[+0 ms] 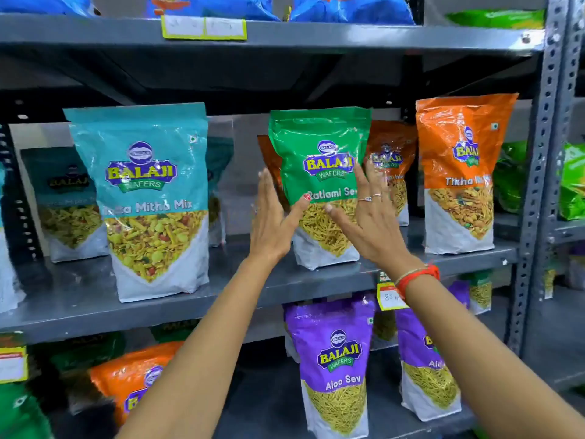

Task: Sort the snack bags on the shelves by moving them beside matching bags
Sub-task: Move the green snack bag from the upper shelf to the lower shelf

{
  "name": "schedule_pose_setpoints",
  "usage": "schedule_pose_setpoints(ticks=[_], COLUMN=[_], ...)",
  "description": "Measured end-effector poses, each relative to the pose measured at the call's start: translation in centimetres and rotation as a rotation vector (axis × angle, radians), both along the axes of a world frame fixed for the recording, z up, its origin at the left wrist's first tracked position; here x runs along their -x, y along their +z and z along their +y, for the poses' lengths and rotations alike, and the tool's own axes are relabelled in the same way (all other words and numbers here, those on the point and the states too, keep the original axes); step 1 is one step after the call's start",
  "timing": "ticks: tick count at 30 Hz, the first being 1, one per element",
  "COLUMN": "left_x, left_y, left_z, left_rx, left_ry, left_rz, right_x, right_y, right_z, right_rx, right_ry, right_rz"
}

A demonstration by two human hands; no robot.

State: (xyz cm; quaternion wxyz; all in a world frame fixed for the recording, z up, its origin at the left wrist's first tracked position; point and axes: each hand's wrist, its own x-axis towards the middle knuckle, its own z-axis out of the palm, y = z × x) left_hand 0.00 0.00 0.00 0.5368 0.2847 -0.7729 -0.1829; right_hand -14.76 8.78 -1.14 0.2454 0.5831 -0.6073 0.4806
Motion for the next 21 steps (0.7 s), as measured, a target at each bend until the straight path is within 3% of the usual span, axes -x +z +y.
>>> schedule_pose_setpoints(ticks=[4,9,13,21], left_x=[2.1,2.4,2.0,-1.7], left_y=[-0.7,-2.2,-2.2,-2.5], left_z=[-1.5,-3.5,-3.4,-0.1], left_rx=[-0.418,-0.516,-0.505,-0.458], left_ry=[-0.297,-0.389,-0.418,-0.417], left_rz=[0.195,0.104,0.103,0.125], right_x=[0.8,2.4,2.7,-0.3], right_y=[-1.3,-2.1,-2.2,-2.5], right_z=[-2.0,-4.5,-5.0,-2.1], right_rx=[-0.103,-0.181,-0.182,-0.116], right_ry=[0.224,0.51,0.546,0.53], right_rz=[-0.361,-0.836,-0.92,-0.888])
